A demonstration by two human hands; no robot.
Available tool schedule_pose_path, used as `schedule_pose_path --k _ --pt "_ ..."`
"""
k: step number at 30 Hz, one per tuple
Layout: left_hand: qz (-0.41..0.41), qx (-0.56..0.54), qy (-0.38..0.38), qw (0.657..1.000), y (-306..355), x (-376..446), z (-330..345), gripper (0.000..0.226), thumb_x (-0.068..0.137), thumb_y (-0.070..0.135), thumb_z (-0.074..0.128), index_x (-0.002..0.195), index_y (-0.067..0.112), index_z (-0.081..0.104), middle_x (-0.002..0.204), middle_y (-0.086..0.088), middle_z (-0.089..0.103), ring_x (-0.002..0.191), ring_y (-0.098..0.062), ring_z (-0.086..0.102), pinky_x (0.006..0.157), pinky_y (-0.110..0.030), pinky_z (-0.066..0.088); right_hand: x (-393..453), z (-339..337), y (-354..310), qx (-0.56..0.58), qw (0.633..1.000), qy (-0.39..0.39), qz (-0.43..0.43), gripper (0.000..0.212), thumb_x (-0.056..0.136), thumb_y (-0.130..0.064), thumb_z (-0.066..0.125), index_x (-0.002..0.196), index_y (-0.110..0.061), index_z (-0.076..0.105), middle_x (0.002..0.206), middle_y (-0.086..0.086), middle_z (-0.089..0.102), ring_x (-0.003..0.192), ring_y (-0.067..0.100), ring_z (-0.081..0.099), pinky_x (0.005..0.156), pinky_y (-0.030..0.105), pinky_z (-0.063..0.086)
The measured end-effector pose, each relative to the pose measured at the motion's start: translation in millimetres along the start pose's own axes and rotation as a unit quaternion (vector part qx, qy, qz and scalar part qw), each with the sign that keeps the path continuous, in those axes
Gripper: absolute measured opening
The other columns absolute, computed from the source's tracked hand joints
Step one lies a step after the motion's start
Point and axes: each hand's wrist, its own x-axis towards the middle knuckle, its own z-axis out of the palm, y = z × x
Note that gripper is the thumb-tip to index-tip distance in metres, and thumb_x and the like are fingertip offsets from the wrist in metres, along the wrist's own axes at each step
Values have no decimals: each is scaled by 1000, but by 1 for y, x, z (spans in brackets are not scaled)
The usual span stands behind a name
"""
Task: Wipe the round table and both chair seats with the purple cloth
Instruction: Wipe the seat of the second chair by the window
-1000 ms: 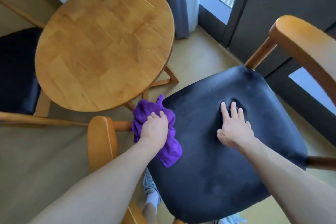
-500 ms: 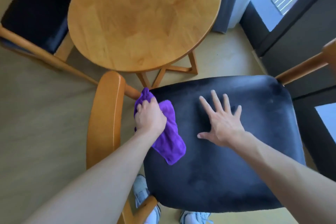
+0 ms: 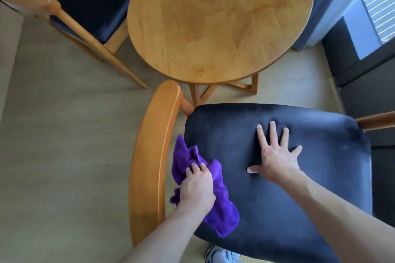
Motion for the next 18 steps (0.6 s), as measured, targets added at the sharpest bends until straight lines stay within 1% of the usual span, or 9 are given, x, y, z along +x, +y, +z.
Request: schedule_pose_path --k 2,3,4,6,8,11,13,16,18 --pt "-20 -73 23 997 -8 2 -14 43 92 9 60 135 12 53 134 -12 59 119 -32 61 95 -41 56 0 0 0 0 1000 0 1 141 72 -79 70 152 -33 -37 162 3 -40 154 44 -20 112 76 23" --pt "-36 -117 55 991 -10 9 -26 33 92 9 59 125 14 58 123 -10 63 110 -31 65 90 -41 57 -1 0 0 -1 1000 0 0 141 72 -79 70 151 -34 -37 162 3 -40 154 43 -20 112 76 23" --pt "-50 -151 97 982 -12 20 -40 28 93 10 58 121 14 59 119 -9 63 107 -33 65 87 -41 56 -1 0 -1 -4 1000 1 1 141 72 -79 70 151 -34 -37 161 3 -40 154 43 -20 112 76 23" --pt "-69 -200 169 963 -12 47 -69 28 95 13 59 123 13 59 121 -10 62 110 -34 64 87 -42 52 0 2 -1 -8 1000 -1 5 140 72 -79 70 151 -35 -37 161 2 -41 154 43 -21 113 75 22" --pt "-71 -225 197 952 -11 73 -89 33 95 14 62 128 11 58 126 -12 60 116 -35 62 92 -43 50 2 4 1 -8 1000 -3 4 141 72 -79 71 151 -35 -37 161 1 -41 153 42 -22 113 75 22" --pt "-70 -219 163 959 -5 94 -81 37 95 11 61 131 8 55 133 -15 57 123 -38 56 101 -45 46 5 6 3 -4 1000 -1 2 141 71 -79 71 152 -36 -34 161 -1 -40 153 41 -22 112 76 21" --pt "-69 -197 146 967 -2 95 -65 35 93 10 62 128 7 56 131 -16 58 121 -38 58 96 -46 50 6 11 4 -4 1000 8 1 141 70 -79 72 153 -36 -33 162 -2 -39 154 41 -22 112 76 20" --pt "-53 -128 121 983 -8 84 -58 30 88 11 65 118 6 61 120 -16 62 111 -37 62 79 -40 51 5 9 2 -1 1000 9 -2 141 69 -78 74 154 -37 -31 163 -2 -37 154 41 -22 112 77 19" --pt "-42 -103 82 990 -14 71 -56 31 87 11 66 117 4 61 118 -17 62 110 -37 62 82 -42 54 4 7 1 4 1000 11 -2 140 70 -77 74 154 -37 -30 164 -2 -37 154 40 -22 113 77 18"
